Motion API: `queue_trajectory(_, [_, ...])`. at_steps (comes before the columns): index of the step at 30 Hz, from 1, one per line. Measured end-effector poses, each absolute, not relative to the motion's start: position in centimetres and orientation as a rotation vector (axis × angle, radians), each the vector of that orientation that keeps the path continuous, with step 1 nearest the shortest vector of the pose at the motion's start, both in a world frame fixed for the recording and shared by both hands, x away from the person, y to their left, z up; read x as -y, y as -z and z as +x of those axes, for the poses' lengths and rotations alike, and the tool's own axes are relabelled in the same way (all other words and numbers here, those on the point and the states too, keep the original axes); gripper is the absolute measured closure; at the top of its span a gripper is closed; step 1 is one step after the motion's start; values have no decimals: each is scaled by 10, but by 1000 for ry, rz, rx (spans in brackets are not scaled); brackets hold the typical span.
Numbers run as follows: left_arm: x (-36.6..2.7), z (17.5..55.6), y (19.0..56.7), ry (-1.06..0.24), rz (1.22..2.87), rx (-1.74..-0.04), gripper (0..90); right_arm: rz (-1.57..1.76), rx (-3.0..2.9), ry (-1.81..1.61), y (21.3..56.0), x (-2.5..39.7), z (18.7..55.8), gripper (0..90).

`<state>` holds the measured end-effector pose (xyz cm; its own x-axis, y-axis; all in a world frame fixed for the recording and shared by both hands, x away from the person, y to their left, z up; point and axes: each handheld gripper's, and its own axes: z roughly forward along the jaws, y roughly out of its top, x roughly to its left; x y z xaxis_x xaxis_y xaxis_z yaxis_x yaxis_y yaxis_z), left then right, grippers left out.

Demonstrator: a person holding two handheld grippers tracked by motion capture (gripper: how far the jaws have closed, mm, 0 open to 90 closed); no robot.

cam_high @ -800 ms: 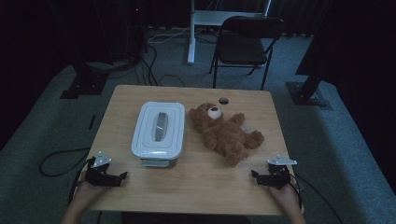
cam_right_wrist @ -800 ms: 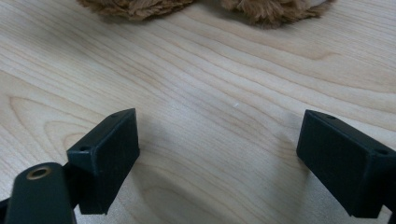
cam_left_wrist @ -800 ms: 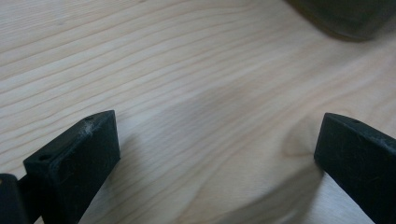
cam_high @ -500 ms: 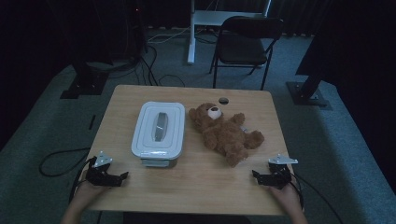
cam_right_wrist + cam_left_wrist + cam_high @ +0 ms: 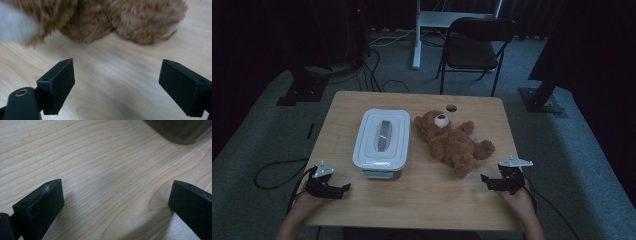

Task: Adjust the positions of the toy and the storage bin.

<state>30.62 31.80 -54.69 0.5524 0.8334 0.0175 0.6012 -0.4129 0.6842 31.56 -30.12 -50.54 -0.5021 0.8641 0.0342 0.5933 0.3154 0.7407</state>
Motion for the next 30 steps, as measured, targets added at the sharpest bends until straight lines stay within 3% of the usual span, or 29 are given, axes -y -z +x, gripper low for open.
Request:
queue_trajectory(16, [-317,305,547,-462,2173,-1112,6,1206,-2198,-1098,454,289,347,128])
queue_trajectory(30, [-317,305,547,-462,2172,-1112,6,1169,-2275,-1155,452,257,390,128])
